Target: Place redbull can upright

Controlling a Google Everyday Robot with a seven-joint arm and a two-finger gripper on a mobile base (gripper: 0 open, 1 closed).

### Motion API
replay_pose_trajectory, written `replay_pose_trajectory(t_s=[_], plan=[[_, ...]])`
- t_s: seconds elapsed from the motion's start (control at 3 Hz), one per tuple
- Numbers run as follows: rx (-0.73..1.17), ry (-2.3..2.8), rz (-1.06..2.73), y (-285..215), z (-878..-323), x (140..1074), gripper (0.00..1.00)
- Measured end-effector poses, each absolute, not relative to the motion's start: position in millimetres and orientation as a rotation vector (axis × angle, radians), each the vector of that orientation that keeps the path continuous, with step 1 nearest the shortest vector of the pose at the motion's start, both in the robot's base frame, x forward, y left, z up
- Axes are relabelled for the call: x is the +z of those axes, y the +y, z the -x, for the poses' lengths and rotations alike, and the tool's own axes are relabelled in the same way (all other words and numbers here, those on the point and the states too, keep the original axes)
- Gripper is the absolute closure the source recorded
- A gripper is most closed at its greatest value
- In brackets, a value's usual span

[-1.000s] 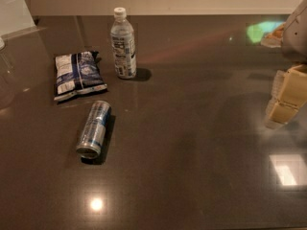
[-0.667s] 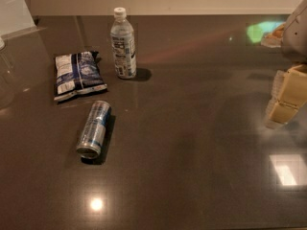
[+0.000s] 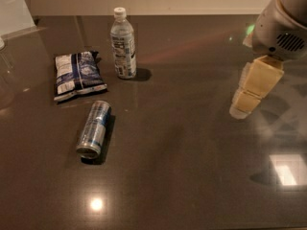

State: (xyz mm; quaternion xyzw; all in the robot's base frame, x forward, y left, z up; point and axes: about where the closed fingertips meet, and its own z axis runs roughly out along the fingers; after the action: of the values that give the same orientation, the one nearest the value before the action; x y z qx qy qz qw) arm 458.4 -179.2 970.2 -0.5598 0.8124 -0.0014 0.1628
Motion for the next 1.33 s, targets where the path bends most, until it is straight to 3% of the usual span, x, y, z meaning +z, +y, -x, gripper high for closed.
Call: replay_pose_trajectory(t_s=[1.33], plan=[[0.049,2.544,1.205,-19.9,-489.8,944.7,0.0]])
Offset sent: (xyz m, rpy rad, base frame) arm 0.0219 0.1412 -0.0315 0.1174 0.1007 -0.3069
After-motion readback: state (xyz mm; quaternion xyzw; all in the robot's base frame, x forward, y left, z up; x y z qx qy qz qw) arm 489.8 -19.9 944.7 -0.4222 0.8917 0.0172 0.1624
